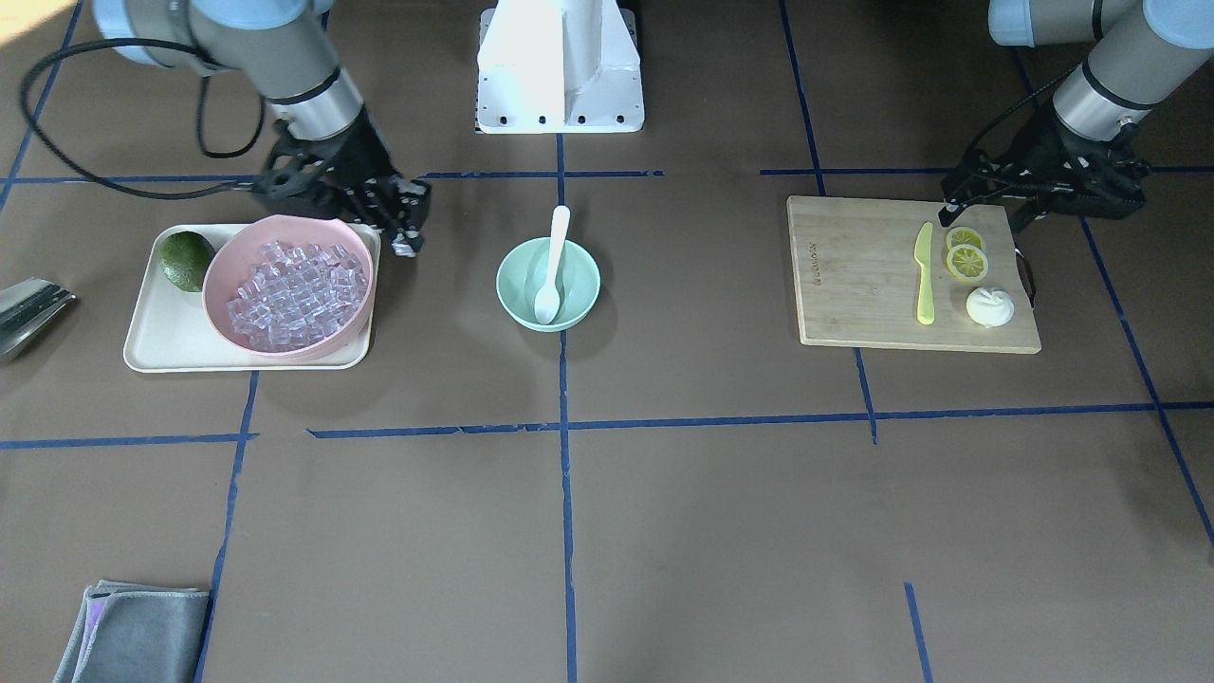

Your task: Put spoon and ice into bowl

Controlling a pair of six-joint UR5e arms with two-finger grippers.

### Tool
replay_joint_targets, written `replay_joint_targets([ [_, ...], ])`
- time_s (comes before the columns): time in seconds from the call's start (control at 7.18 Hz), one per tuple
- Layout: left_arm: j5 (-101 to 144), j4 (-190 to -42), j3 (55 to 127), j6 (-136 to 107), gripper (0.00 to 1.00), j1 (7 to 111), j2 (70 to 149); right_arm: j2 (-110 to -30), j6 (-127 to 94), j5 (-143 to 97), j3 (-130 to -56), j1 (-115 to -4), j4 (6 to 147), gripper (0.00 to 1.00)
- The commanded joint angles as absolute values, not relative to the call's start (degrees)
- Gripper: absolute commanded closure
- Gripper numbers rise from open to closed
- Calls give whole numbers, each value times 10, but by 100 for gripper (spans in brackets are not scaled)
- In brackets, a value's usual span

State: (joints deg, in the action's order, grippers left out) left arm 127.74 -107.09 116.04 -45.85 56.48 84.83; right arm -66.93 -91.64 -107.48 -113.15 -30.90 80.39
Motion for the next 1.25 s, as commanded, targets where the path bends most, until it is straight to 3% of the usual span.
replay_joint_targets([
  [0.0,1278,-1073,1160,-459,1,567,845,-555,-960,-1049,-1030,-267,802,99],
  [0.28,1278,-1073,1160,-461,1,567,846,-519,-959,-1049,-979,-260,798,93],
  [0.42,1278,-1072,1160,-461,1,567,846,-515,-958,-1049,-977,-261,800,48],
  [0.56,1278,-1072,1160,-461,1,567,847,-517,-956,-1049,-975,-260,801,27],
  [0.98,1279,-1073,1160,-460,1,567,846,-522,-954,-1055,-983,-267,803,18],
  [1.11,1279,-1073,1160,-458,1,567,846,-539,-954,-1082,-1005,-300,809,1],
])
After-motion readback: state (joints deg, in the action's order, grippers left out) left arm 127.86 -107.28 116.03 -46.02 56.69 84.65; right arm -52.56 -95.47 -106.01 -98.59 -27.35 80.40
